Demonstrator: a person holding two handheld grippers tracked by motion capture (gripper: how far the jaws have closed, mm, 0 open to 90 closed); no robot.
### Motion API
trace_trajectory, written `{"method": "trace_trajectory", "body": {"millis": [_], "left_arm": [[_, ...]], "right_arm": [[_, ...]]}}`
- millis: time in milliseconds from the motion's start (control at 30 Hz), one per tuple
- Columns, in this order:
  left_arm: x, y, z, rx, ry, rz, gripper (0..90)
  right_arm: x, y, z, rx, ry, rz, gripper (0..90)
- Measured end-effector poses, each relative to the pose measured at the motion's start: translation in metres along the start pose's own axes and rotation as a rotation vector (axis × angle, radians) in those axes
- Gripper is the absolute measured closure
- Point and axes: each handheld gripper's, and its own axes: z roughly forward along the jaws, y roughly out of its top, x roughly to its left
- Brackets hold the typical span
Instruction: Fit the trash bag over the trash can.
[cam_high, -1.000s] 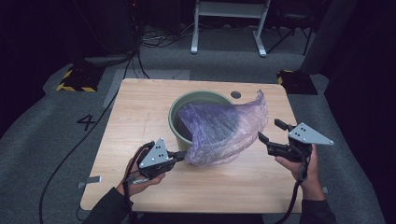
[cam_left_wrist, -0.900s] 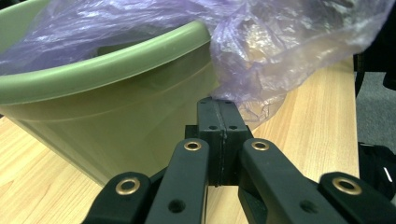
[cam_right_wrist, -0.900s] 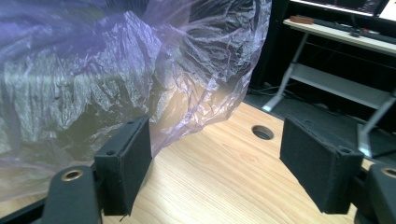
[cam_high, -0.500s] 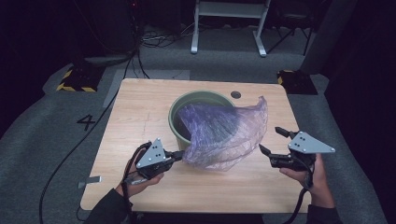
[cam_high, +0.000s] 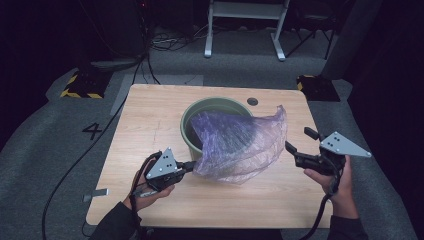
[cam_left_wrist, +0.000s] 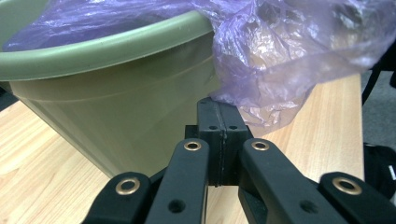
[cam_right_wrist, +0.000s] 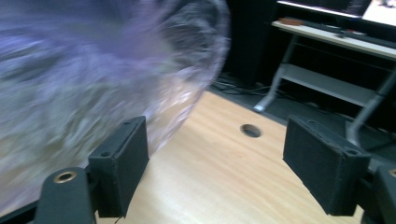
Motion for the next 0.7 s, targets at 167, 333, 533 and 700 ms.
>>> {"method": "trace_trajectory", "body": {"millis": [167,333,533,700], "left_arm": [[-0.001,-0.003,0.002,0.014,0.013,0.008,89.9],[0.001,-0.006,0.003,0.012,0.018,0.002,89.9],[0.002,-0.009,0.003,0.008,0.023,-0.003,85.6],[0.003,-0.010,-0.001,-0.018,0.027,-0.020,75.9]], "right_arm": [[-0.002,0.004,0.021,-0.015,0.055,0.059,23.2],[0.001,0.003,0.040,0.017,0.136,0.082,23.1],[0.002,-0.001,0.052,0.033,0.187,0.074,55.5],[0.002,-0.003,0.053,0.012,0.226,0.042,77.4]]}}
